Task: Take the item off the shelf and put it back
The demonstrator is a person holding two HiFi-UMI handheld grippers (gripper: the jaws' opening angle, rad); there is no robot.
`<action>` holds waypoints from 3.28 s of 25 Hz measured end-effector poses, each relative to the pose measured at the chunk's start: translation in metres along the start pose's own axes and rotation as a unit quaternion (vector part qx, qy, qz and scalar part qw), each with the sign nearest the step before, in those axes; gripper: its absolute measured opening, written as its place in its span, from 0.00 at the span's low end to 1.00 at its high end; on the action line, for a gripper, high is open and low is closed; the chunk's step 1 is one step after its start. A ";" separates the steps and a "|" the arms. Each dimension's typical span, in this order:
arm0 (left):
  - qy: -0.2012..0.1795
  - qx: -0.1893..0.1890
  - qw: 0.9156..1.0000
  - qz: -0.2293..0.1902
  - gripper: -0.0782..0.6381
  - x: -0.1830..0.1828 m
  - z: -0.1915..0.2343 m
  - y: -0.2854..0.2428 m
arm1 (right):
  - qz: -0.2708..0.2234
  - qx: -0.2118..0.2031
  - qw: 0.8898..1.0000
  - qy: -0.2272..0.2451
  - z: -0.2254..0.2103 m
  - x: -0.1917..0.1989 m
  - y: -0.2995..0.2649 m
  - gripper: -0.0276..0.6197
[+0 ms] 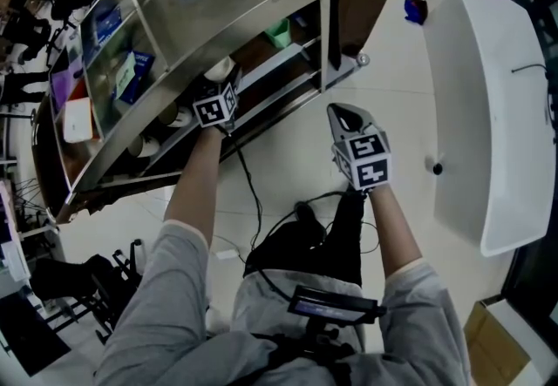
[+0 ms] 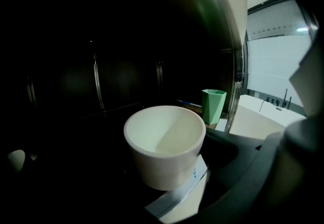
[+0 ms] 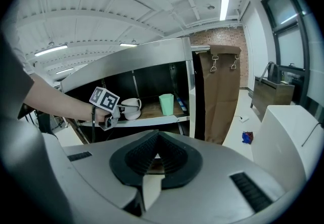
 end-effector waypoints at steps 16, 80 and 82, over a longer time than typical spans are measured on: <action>-0.008 0.042 0.999 -0.008 0.71 -0.007 -0.023 0.059 | 0.014 -0.002 1.000 0.011 -0.003 -0.005 0.015 0.05; 0.106 -0.138 0.985 -0.019 0.71 0.049 -0.036 0.419 | 0.008 -0.140 0.983 0.122 0.067 -0.061 0.076 0.05; 0.105 -0.133 0.985 -0.016 0.71 0.048 -0.037 0.415 | 0.007 -0.140 0.983 0.123 0.067 -0.062 0.076 0.05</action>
Point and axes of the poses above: the fingertips, and each gripper's own axes: y backward along the fingers, z to its left, x out of its underside, the point moved 7 cm from there along y, backward along the fingers, and after that the axes turned 4 degrees about z, right-handed, at the moved point
